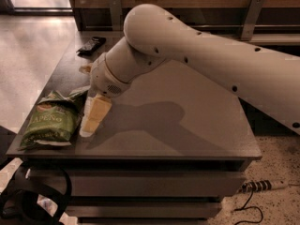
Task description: Pick green jalapeno chip bag
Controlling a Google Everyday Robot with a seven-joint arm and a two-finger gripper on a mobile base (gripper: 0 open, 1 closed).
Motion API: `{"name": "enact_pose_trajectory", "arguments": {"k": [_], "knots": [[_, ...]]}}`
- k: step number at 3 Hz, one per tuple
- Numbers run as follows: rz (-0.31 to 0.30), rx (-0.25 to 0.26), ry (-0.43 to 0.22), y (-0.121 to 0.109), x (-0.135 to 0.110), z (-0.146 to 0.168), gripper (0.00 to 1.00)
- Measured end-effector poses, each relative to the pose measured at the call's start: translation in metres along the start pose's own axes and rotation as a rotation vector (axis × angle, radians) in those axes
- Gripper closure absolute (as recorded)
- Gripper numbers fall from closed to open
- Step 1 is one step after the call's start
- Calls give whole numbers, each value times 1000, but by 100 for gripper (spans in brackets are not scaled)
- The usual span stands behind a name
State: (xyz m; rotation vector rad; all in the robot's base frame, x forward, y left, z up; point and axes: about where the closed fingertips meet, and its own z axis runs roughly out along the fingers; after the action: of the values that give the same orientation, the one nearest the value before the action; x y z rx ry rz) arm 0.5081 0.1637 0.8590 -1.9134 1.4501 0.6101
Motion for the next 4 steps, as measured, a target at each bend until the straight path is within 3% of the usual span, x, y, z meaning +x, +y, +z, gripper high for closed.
{"name": "enact_pose_trajectory", "arguments": {"k": [1, 2, 3, 4], "knots": [[-4, -52, -22, 10, -5, 25, 0], [-13, -94, -51, 19, -11, 43, 7], [-25, -130, -84, 27, -19, 57, 31], [-21, -114, -68, 24, -16, 50, 53]]}}
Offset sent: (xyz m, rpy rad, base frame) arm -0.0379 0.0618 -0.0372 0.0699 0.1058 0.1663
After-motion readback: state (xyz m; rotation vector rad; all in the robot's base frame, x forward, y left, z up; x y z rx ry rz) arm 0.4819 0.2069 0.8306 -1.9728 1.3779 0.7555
